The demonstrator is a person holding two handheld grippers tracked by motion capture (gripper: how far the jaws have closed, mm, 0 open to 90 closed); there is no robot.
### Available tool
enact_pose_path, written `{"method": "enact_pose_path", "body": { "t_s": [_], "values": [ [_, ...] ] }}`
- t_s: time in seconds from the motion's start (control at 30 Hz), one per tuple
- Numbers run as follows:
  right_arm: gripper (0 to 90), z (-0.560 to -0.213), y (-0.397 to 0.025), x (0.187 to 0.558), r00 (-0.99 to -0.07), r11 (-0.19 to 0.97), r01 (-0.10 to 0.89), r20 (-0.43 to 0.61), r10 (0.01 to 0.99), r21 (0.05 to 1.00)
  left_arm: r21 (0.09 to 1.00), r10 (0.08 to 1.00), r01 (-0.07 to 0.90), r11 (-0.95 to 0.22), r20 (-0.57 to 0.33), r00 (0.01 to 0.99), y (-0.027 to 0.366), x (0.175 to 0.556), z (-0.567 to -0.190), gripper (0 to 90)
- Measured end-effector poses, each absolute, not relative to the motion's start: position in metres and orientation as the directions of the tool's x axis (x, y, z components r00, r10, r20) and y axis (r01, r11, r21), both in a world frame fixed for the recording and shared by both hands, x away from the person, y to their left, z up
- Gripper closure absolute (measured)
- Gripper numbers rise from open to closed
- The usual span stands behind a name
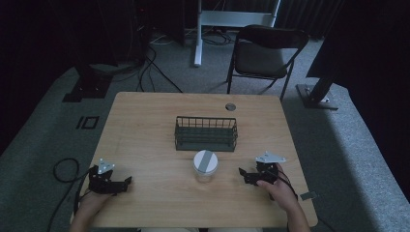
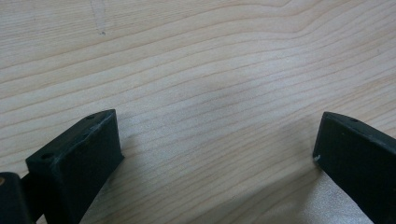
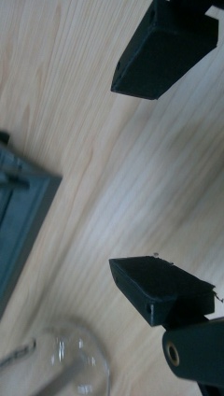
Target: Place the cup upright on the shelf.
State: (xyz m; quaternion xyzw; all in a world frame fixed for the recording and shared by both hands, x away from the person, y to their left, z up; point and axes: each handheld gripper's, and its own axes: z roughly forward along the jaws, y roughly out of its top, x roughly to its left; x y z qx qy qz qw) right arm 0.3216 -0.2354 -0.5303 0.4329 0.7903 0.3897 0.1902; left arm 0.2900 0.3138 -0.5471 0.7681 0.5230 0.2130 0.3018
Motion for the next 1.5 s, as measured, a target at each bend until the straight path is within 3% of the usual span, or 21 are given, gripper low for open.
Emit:
{"method": "enact_pose_path", "body": {
  "t_s": [0.7,1.5],
  "values": [
    [13.3,-0.536,-0.188,0.310,-0.748,0.389,0.435,0.086,0.658,0.812,0.687,0.932,0.675,-0.270,0.011,0.362,0.314,0.290,-0.547,1.2],
    [13.6,-0.530,-0.157,0.305,-0.825,0.377,0.342,0.083,0.559,0.861,0.687,0.932,0.675,-0.270,0.011,0.363,0.314,0.290,-0.547,1.2]
  ]
}}
